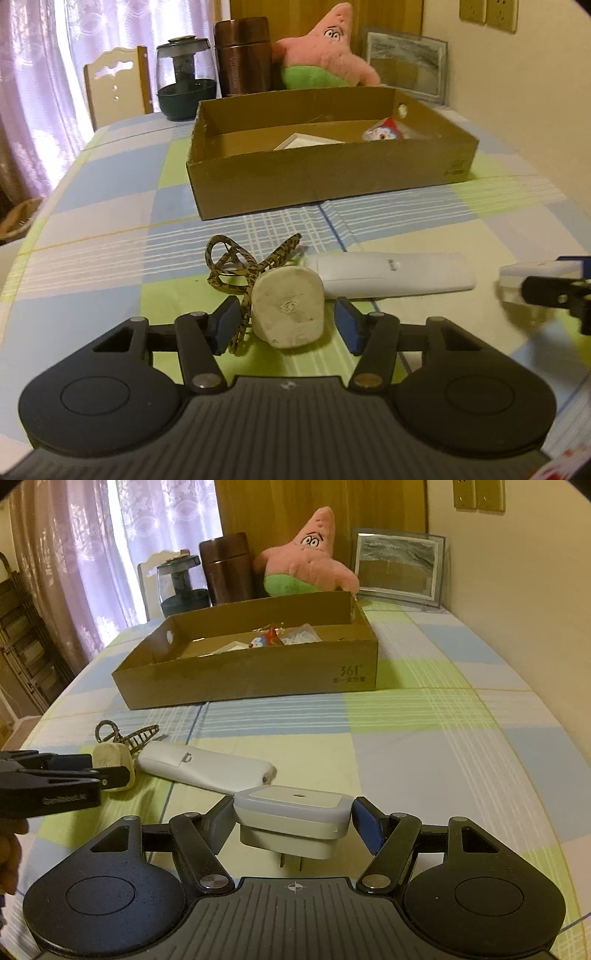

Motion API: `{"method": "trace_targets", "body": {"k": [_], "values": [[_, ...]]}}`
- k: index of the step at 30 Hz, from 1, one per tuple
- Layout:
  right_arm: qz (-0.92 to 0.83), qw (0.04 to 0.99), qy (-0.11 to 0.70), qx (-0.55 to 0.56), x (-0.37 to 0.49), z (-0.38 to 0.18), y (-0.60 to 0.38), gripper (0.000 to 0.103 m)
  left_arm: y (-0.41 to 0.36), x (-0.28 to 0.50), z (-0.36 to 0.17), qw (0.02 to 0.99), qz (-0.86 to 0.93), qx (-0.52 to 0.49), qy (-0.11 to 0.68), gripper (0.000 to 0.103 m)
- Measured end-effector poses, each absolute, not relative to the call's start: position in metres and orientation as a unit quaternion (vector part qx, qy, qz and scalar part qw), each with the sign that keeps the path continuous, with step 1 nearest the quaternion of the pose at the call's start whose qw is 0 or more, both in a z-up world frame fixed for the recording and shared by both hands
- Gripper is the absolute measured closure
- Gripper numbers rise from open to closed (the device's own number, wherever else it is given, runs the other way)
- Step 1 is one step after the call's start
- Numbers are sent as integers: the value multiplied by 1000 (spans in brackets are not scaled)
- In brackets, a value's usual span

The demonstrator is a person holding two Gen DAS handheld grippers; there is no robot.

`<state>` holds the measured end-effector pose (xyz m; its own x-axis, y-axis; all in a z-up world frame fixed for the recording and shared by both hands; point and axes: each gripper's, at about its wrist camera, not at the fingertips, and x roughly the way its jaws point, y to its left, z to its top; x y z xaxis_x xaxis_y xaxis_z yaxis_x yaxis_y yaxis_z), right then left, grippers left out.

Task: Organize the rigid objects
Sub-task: 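Close the left gripper on the beige round plug while the right grasps the white square adapter, then carry the beige plug and white adapter in both grippers over the cardboard box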

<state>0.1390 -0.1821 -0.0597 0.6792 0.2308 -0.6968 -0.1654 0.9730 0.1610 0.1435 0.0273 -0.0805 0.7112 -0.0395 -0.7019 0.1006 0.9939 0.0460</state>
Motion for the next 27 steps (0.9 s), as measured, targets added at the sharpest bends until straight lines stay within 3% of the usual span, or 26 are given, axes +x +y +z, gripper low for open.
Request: {"method": "trace_targets", "body": {"k": [8,10,12,27], "values": [[108,915,386,49,141,-63,-185,37,19,144,-87,926,-14,62,371,55],[107,915,386,52,140,-63,-185,37,18,143,-86,927,-14,62,370,57],[107,915,386,51,141,-62,-185,37,16,139,-84,927,-20,66,368,66],[111,914,386,57,137,-58,-186,37,11,146,-79,923,-41,60,377,66]]}}
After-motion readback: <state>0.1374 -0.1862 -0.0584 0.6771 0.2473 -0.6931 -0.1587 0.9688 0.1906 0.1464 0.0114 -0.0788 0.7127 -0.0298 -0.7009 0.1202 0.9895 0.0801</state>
